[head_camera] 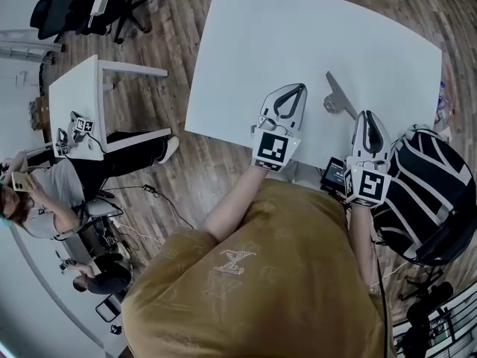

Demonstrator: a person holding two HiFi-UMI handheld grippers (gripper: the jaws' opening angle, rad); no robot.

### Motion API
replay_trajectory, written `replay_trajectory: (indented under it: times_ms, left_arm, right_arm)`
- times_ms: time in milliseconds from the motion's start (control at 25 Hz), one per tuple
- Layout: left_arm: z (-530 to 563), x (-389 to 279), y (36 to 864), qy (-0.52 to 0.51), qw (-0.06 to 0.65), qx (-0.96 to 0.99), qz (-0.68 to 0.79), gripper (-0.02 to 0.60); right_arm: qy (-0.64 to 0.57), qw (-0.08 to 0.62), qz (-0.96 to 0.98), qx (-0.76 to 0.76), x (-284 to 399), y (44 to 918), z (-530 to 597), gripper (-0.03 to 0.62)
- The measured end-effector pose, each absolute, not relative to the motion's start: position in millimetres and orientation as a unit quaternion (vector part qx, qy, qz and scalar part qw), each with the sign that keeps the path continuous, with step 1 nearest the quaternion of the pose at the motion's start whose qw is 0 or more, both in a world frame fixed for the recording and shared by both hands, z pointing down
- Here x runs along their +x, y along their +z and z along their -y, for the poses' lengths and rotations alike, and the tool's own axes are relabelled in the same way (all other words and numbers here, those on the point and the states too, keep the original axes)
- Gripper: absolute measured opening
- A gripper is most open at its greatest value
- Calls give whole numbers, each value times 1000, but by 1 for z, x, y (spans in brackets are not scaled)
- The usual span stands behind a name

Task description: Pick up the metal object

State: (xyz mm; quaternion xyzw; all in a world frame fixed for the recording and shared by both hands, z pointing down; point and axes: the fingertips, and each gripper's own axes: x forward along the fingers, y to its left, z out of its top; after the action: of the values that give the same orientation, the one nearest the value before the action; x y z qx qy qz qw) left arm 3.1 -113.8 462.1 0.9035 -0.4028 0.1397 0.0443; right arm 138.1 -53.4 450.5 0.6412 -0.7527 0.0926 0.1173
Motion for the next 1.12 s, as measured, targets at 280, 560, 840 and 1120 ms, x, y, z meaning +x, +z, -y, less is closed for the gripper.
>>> replay_trajectory:
  times_ms: [280, 560, 840, 1120]
  left_arm:
    - [101, 11, 506, 176, 70, 906, 379, 3]
    - [94, 13, 538, 204, 85, 907, 360, 3]
    - [93, 16, 560, 220, 94, 908, 345, 3]
    - [90, 18, 574, 235, 104, 908, 332, 3]
  right_arm:
    - [126, 211, 761, 600, 120, 526, 53, 20]
    - [126, 280, 772, 557, 96, 573, 57, 59]
    - [104, 342, 764, 538, 88, 602, 58, 101]
    - [32, 405, 741, 535, 88, 622, 68, 109]
